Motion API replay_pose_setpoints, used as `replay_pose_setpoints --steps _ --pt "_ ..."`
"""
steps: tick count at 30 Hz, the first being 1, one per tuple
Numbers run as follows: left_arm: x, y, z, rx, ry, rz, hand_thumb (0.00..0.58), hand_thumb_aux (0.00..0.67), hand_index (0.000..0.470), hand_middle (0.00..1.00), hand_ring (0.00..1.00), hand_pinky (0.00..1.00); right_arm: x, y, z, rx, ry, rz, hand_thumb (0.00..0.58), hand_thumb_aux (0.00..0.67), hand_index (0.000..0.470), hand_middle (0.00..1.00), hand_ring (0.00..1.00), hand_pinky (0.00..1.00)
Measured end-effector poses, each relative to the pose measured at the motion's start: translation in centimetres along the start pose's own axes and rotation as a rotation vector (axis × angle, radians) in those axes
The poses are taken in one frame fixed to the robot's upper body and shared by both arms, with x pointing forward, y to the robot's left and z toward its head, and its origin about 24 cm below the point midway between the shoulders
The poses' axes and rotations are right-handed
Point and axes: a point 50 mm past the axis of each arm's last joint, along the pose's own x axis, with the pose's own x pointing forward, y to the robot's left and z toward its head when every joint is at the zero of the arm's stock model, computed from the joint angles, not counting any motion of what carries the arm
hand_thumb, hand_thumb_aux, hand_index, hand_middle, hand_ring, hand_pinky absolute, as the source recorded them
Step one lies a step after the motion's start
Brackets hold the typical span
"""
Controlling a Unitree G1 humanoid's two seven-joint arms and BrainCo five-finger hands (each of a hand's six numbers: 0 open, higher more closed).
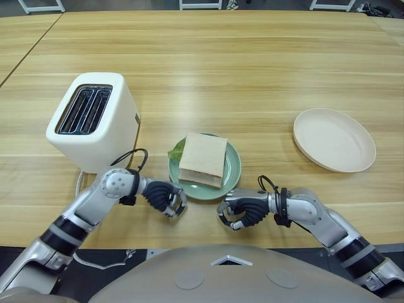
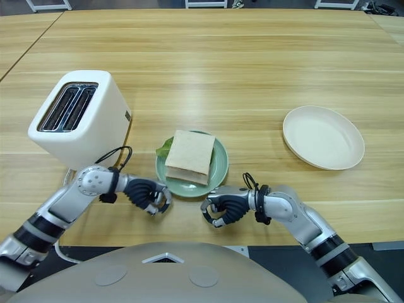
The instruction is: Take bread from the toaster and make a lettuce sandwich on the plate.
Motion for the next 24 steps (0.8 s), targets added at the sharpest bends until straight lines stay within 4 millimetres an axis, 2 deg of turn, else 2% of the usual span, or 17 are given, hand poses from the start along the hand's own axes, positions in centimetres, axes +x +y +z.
replay_pose_setpoints --steps 6,10,11,12,13,14,15,16,17,18,19,21,23,24 --pt "2.1 3.2 -1.0 0.060 0.097 0.253 0.580 0.670 0.470 1.00 1.00 1.00 1.4 -3.0 -2.8 -0.021 0.067 -0.224 0.580 0.670 0.470 1.00 1.00 1.00" --pt "2.7 4.1 -1.5 0.044 0.101 0.324 0.580 0.670 0.470 1.00 1.00 1.00 2.1 -4.2 -4.2 -0.001 0.074 -0.331 0.580 0.670 0.470 1.00 1.00 1.00" --pt "3.0 4.3 -1.6 0.034 0.097 0.347 0.580 0.670 0.470 0.71 0.71 0.71 2.3 -4.6 -4.6 -0.002 0.081 -0.366 0.580 0.670 0.470 1.00 1.00 1.00" --pt "3.2 4.4 -1.6 0.026 0.090 0.369 0.580 0.670 0.470 0.31 0.31 0.31 2.5 -5.1 -4.9 -0.006 0.085 -0.400 0.580 0.670 0.470 1.00 1.00 1.00" --pt "3.4 4.5 -1.7 0.017 0.083 0.389 0.580 0.657 0.461 0.00 0.00 0.00 2.6 -5.3 -5.2 -0.001 0.088 -0.428 0.580 0.670 0.470 1.00 1.00 1.00" --pt "3.6 4.6 -1.7 0.009 0.076 0.406 0.543 0.502 0.352 0.00 0.00 0.00 2.7 -5.4 -5.4 0.009 0.089 -0.452 0.580 0.670 0.470 0.88 0.88 0.88" --pt "3.8 4.6 -1.7 -0.007 0.065 0.434 0.310 0.213 0.149 0.00 0.00 0.00 2.7 -5.5 -5.7 0.018 0.087 -0.478 0.580 0.670 0.470 0.38 0.38 0.38" --pt "4.1 4.6 -1.7 -0.049 0.037 0.475 0.000 0.000 0.000 0.00 0.00 0.00 2.8 -5.6 -5.8 0.026 0.081 -0.499 0.568 0.573 0.402 0.00 0.00 0.00" --pt "4.2 4.3 -1.6 -0.084 0.002 0.498 0.000 0.000 0.000 0.00 0.00 0.00 2.8 -5.6 -5.7 0.027 0.067 -0.508 0.456 0.360 0.253 0.00 0.00 0.00" --pt "4.3 4.0 -1.5 -0.122 -0.036 0.518 0.000 0.000 0.000 0.00 0.00 0.00 2.8 -5.6 -5.4 0.039 0.039 -0.521 0.005 0.003 0.002 0.00 0.00 0.00" --pt "4.2 3.7 -1.1 -0.162 -0.089 0.549 0.000 0.000 0.000 0.00 0.00 0.00 2.6 -5.7 -4.9 0.056 0.004 -0.548 0.000 0.000 0.000 0.00 0.00 0.00" --pt "2.9 2.3 -0.5 -0.299 -0.241 0.669 0.000 0.000 0.000 0.00 0.00 0.00 0.8 -6.4 -2.3 0.101 -0.165 -0.719 0.000 0.000 0.000 0.00 0.00 0.00" --pt "0.6 3.3 0.0 -0.331 -0.341 0.859 0.000 0.000 0.000 0.00 0.00 0.00 -1.3 -7.5 -0.5 0.129 -0.285 -0.904 0.000 0.000 0.000 0.00 0.00 0.00" --pt "-1.1 4.2 0.5 -0.316 -0.398 1.009 0.000 0.000 0.000 0.00 0.00 0.00 -2.8 -8.3 0.9 0.169 -0.387 -1.053 0.000 0.000 0.000 0.00 0.00 0.00"
